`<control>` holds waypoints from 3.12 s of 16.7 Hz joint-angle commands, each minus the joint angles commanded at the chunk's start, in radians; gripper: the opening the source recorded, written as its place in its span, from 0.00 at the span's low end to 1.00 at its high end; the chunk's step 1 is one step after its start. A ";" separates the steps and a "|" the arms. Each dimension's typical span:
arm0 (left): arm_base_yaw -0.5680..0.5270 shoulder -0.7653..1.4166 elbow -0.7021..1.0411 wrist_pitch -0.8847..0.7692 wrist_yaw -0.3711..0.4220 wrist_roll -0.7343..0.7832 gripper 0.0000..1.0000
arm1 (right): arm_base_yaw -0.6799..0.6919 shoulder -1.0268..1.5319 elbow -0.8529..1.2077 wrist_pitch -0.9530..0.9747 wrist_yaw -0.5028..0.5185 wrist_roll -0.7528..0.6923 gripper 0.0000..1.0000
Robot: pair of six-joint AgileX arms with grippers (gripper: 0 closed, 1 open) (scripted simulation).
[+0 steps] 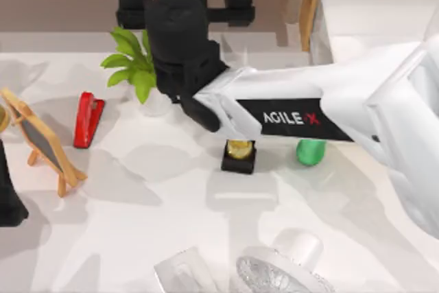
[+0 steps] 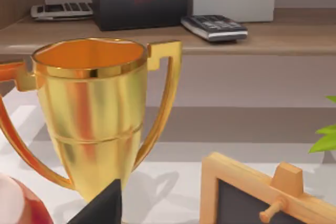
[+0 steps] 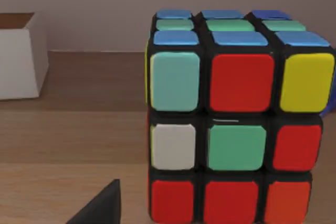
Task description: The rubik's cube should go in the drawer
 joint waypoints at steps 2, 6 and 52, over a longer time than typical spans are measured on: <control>0.000 0.000 0.000 0.000 0.000 0.000 1.00 | 0.008 0.026 0.020 0.008 0.010 0.000 1.00; 0.000 0.000 0.000 0.000 0.000 0.000 1.00 | 0.008 0.026 0.020 0.008 0.010 0.000 1.00; 0.000 0.000 0.000 0.000 0.000 0.000 1.00 | -0.043 0.107 0.259 -0.146 -0.045 -0.001 0.00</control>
